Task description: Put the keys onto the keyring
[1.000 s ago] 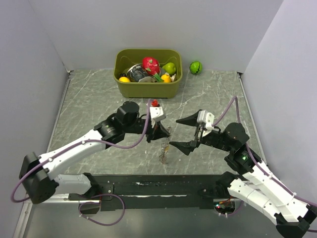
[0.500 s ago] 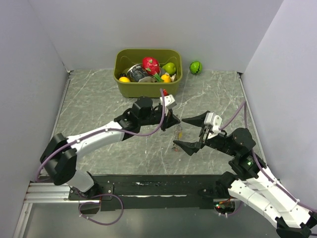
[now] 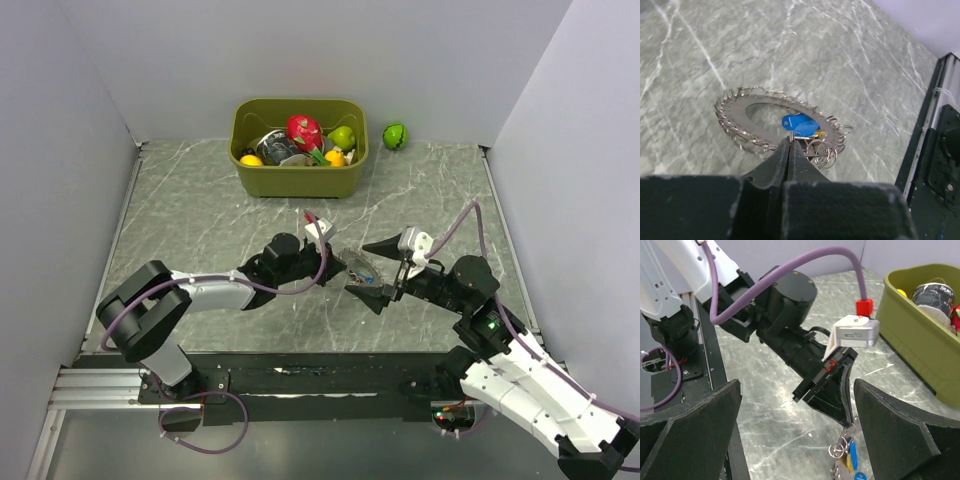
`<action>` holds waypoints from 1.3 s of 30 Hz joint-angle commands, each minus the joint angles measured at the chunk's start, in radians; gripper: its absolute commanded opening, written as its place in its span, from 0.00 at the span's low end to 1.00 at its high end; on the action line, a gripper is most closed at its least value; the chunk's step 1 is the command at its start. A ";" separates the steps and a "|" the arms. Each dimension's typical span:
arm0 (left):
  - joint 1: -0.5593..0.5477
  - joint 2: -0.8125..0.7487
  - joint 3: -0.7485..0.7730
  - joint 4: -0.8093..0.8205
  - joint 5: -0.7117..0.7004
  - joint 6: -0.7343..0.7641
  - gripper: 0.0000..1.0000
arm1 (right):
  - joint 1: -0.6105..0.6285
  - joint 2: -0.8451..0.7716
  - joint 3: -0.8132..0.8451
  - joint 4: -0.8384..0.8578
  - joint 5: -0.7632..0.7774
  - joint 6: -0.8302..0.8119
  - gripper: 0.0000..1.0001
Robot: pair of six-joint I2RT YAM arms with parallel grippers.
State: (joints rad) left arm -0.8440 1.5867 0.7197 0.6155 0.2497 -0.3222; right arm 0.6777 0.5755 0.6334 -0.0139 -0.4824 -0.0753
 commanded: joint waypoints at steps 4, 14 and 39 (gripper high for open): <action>0.000 -0.076 -0.065 0.086 -0.113 -0.015 0.06 | -0.004 0.027 0.003 0.051 0.005 -0.003 1.00; 0.003 -0.181 0.007 -0.131 -0.090 0.049 0.97 | -0.003 0.057 -0.001 0.077 -0.010 0.003 1.00; 0.193 -0.263 0.018 -0.140 0.138 -0.119 0.96 | -0.007 0.162 -0.015 0.140 0.011 0.055 1.00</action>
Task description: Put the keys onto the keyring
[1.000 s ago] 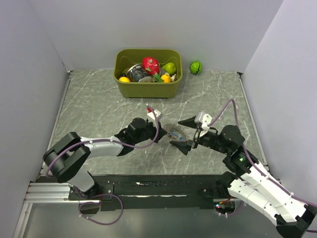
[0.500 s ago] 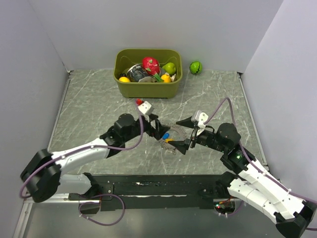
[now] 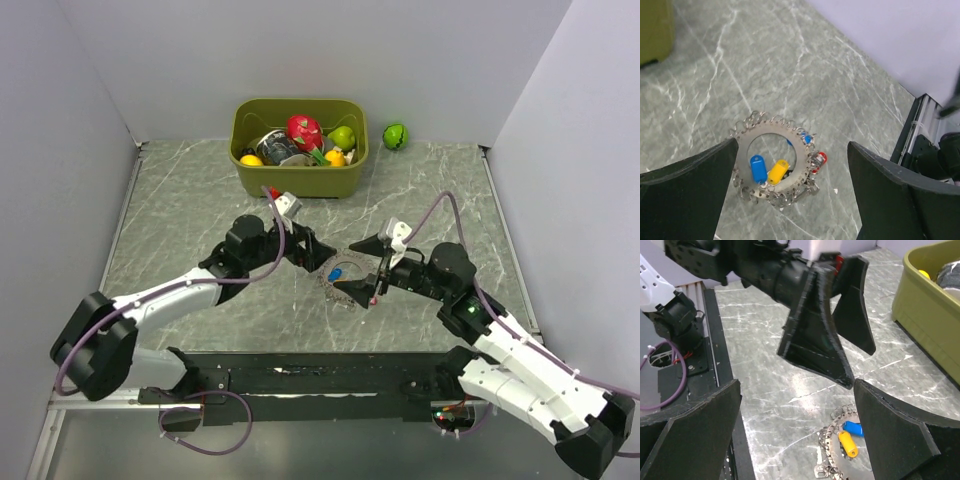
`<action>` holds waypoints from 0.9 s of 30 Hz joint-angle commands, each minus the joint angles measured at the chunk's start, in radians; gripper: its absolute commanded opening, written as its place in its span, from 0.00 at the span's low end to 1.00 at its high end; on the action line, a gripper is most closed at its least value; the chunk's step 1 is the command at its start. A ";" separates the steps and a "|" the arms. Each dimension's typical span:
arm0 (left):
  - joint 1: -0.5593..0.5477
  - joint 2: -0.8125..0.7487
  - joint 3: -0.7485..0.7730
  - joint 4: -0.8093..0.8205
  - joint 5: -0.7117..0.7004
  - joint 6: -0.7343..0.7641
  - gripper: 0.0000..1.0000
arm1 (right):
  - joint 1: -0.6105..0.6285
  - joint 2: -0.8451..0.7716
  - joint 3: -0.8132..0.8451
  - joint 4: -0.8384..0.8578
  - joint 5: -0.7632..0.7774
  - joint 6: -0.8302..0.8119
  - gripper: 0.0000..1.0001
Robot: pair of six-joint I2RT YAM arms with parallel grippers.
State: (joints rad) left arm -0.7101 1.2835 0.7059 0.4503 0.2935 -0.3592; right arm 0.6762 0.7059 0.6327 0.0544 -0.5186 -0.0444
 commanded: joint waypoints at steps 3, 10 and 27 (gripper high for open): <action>0.147 0.056 -0.038 0.117 0.162 -0.185 0.96 | -0.020 0.082 -0.042 0.102 0.097 0.083 1.00; 0.372 -0.015 -0.166 0.128 0.168 -0.333 0.96 | -0.150 0.228 -0.033 0.064 0.192 0.254 1.00; 0.483 -0.504 -0.258 -0.279 -0.435 -0.299 0.96 | -0.529 -0.121 -0.185 -0.085 0.678 0.519 1.00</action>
State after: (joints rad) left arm -0.2321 0.9371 0.4892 0.2161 0.0383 -0.6487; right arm 0.1555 0.6971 0.4698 -0.0330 -0.0174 0.4435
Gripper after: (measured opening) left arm 0.966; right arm 0.996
